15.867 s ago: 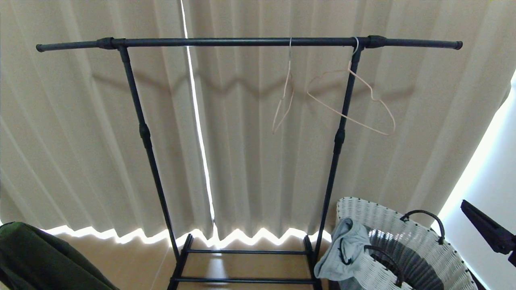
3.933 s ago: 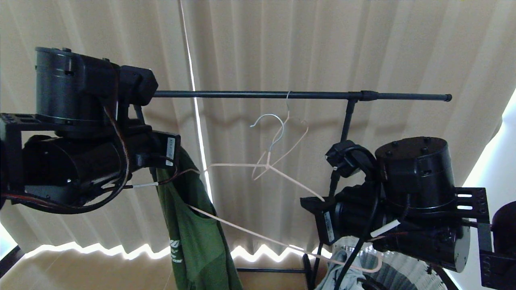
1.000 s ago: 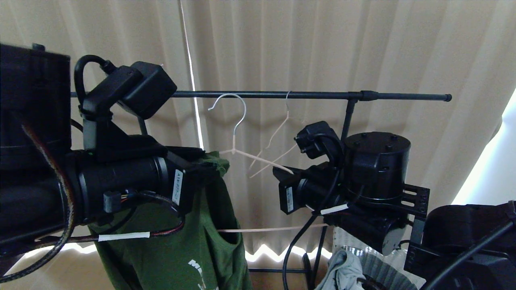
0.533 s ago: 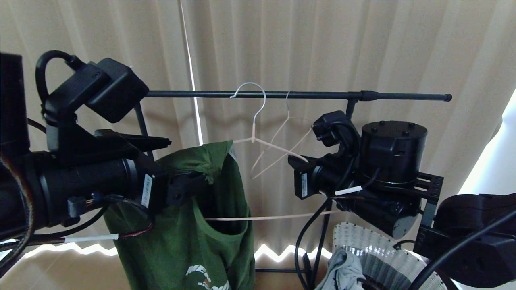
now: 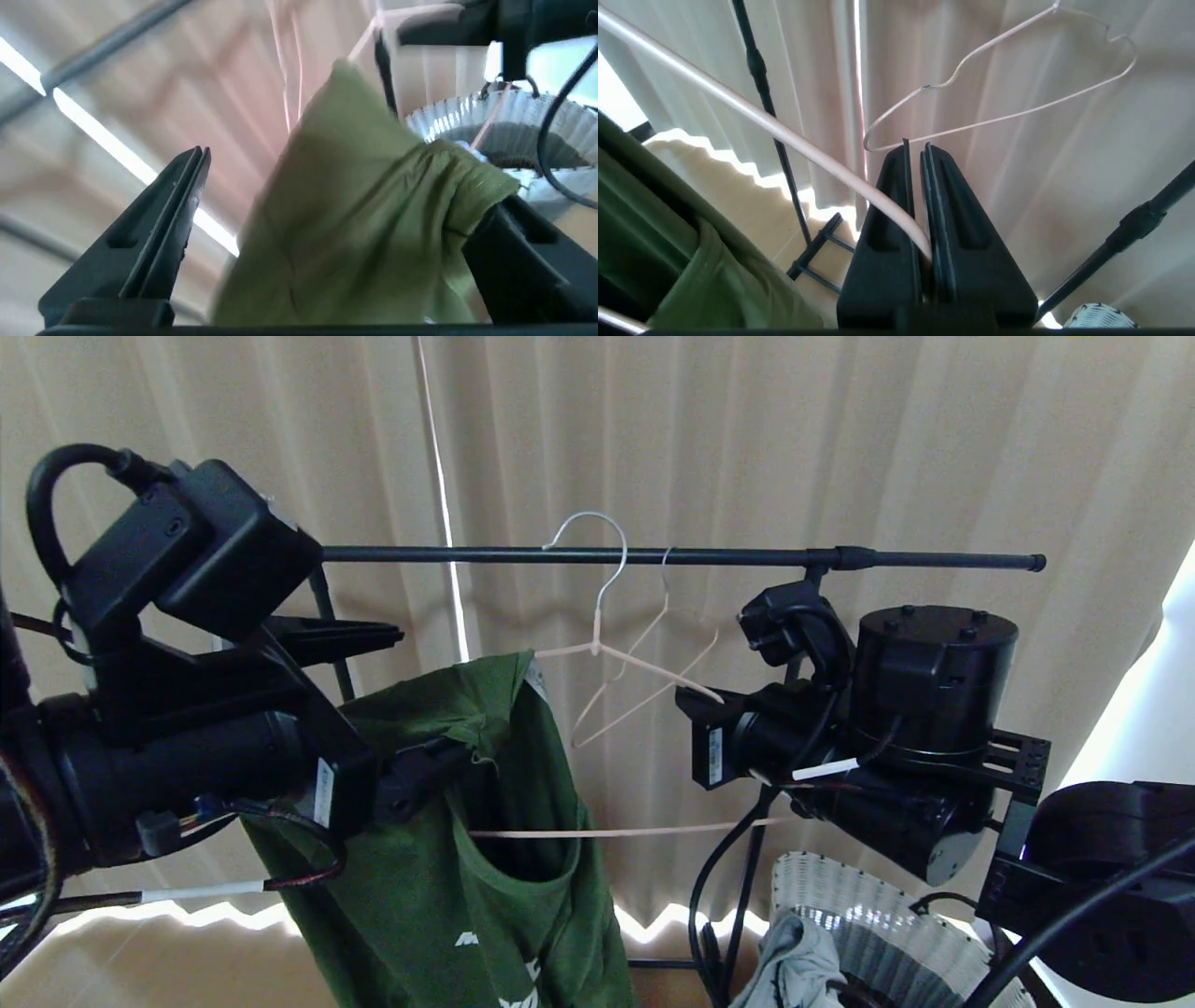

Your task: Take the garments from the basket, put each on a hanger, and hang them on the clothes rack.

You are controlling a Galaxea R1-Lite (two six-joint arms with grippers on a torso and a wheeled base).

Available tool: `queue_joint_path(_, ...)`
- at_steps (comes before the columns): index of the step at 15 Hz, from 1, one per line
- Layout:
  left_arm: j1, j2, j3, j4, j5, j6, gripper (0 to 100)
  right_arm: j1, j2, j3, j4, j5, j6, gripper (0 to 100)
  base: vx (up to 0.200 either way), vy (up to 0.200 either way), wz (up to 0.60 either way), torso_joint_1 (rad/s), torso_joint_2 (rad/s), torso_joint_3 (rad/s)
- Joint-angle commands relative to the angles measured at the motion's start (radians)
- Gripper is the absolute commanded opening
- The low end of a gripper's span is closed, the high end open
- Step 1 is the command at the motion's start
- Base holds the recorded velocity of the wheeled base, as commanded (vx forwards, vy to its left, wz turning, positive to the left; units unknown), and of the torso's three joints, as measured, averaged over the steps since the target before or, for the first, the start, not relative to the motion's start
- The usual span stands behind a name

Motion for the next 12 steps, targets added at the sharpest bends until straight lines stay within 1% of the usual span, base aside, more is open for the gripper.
queue_joint_path(1,0.002,0.037,0.017,-0.077,-0.023,0.074,100,0.022,0.013,0.003,0.000,0.001,0.000,0,0.000,0.000,0.00,0.000,0.00,0.000)
queue_joint_path(2,0.002,0.046,0.012,-0.083,-0.023,0.115,100,0.031,0.029,0.000,0.000,0.001,-0.002,0,0.000,0.000,0.00,0.000,0.00,0.000)
queue_joint_path(3,0.002,0.051,0.011,-0.083,-0.023,0.134,100,0.033,0.032,-0.002,0.000,0.001,-0.002,0,0.000,0.000,0.00,0.000,0.00,0.000)
queue_joint_path(4,0.002,0.075,0.000,-0.085,-0.023,0.190,100,0.056,0.046,-0.010,0.000,0.001,-0.002,0,0.000,0.000,0.00,0.000,0.00,0.000)
queue_joint_path(6,0.000,0.117,-0.043,-0.085,-0.023,0.227,100,0.077,0.066,-0.011,-0.001,0.001,-0.002,0,0.000,0.000,0.00,0.000,0.00,0.000)
queue_joint_path(7,0.000,0.140,-0.064,-0.085,-0.023,0.229,100,0.086,0.073,-0.017,0.000,0.001,-0.002,0,0.000,0.000,0.00,0.000,0.00,0.000)
queue_joint_path(9,0.000,0.143,-0.067,-0.085,-0.023,0.229,100,0.086,0.075,-0.017,0.000,0.001,-0.002,0,0.000,0.000,0.00,0.000,0.00,0.000)
queue_joint_path(10,0.000,0.174,-0.090,-0.085,-0.023,0.229,100,0.095,0.089,-0.028,0.000,0.001,-0.002,0,0.000,0.000,0.00,0.000,0.00,0.000)
queue_joint_path(12,-0.003,0.170,-0.081,-0.083,-0.021,0.230,100,0.091,0.098,-0.030,0.000,-0.001,-0.002,0,0.000,0.000,0.00,0.000,0.00,0.000)
